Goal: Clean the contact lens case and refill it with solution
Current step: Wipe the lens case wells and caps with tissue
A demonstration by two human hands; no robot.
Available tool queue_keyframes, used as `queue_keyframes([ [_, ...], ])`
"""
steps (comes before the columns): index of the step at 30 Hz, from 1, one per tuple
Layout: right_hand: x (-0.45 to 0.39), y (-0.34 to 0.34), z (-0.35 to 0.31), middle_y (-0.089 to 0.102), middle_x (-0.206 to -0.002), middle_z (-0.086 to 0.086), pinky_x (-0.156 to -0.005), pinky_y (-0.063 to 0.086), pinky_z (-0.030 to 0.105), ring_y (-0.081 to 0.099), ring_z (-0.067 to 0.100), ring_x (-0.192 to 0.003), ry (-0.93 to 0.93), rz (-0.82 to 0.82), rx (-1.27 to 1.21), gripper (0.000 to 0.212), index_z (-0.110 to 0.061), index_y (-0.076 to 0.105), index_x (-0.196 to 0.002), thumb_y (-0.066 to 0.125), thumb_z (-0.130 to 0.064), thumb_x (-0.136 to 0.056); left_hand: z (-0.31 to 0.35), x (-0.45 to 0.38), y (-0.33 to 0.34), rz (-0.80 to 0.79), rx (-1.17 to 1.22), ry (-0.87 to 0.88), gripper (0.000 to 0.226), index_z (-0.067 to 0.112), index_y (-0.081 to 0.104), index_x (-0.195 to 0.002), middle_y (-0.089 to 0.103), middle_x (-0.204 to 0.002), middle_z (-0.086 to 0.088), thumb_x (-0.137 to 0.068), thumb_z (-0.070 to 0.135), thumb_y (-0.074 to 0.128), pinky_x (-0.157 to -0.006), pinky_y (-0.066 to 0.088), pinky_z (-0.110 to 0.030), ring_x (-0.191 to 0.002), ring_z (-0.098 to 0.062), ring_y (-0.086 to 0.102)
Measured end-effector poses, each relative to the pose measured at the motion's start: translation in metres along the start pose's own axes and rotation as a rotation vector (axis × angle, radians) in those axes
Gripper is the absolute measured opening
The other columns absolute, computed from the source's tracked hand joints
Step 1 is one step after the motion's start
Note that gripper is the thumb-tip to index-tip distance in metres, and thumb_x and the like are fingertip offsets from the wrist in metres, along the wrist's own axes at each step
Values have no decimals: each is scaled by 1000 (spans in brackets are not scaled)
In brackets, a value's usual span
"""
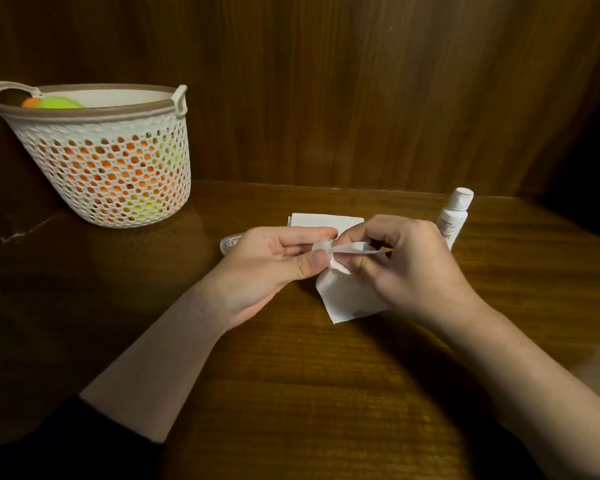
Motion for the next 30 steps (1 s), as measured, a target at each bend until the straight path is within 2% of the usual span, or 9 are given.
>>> queue_keyframes([
  [3,1,2,0,74,-99,-19,-79,45,5,65,-7,-102,11,-28,-71,16,-26,84,-103,80,-13,-93,-1,1,2,-9,-4,16,49,17,71,-128,78,-129,1,-80,13,78,-96,56,-18,-126,-10,70],
  [7,2,4,2,75,-100,-17,-79,47,8,66,-4,-101,91,-3,-149,14,-27,84,-103,80,-16,-95,1,1,2,-30,-39,23,62,7,64,-141,75,-136,-6,-81,11,78,-106,55,-26,-131,-17,68],
  [11,3,4,-2,75,-99,-7,-78,46,10,66,5,-93,55,86,-10,14,-21,84,-105,80,-14,-93,1,1,2,-28,-49,26,70,2,61,-145,73,-137,-10,-79,12,80,-113,52,-34,-132,-21,67],
  [15,-1,4,-8,74,-99,-3,-79,52,23,67,13,-92,15,34,91,16,-19,84,-109,79,-13,-95,1,0,0,13,3,35,57,14,69,-134,76,-133,-4,-78,12,80,-101,56,-21,-129,-15,69],
  [18,1,4,-5,74,-103,-11,-78,46,9,67,4,-97,58,-18,13,14,-22,83,-108,78,-17,-96,0,1,2,-3,2,33,53,17,70,-130,77,-132,-2,-79,11,80,-99,56,-20,-128,-13,69],
  [23,3,9,1,74,-106,-17,-82,47,10,67,5,-104,186,92,-79,15,-22,81,-111,79,-21,-96,1,0,4,-8,-50,31,66,10,65,-141,75,-136,-5,-77,15,83,-111,53,-32,-131,-18,68],
  [24,3,9,0,74,-102,-17,-82,49,12,67,6,-102,173,128,-30,15,-23,82,-109,80,-21,-95,1,0,4,-4,-52,31,68,10,65,-141,75,-136,-5,-76,16,84,-112,52,-33,-131,-18,68],
  [27,3,8,-5,74,-98,-13,-80,56,36,69,15,-94,125,151,126,13,-24,82,-107,79,-25,-94,3,2,4,20,-49,43,68,13,67,-138,75,-136,-4,-74,20,85,-112,52,-29,-132,-16,67],
  [30,1,9,-5,76,-102,-12,-81,57,37,70,14,-97,88,93,121,14,-25,82,-107,79,-21,-94,3,3,3,32,-41,44,60,19,70,-132,76,-134,-1,-74,20,84,-108,53,-24,-130,-13,68],
])
Point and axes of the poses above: each hand's wrist, its own x-axis away from the middle knuckle, its own y-axis out of the palm, z = x × y, the point moved 3 cm from there along -x, towards the middle knuckle
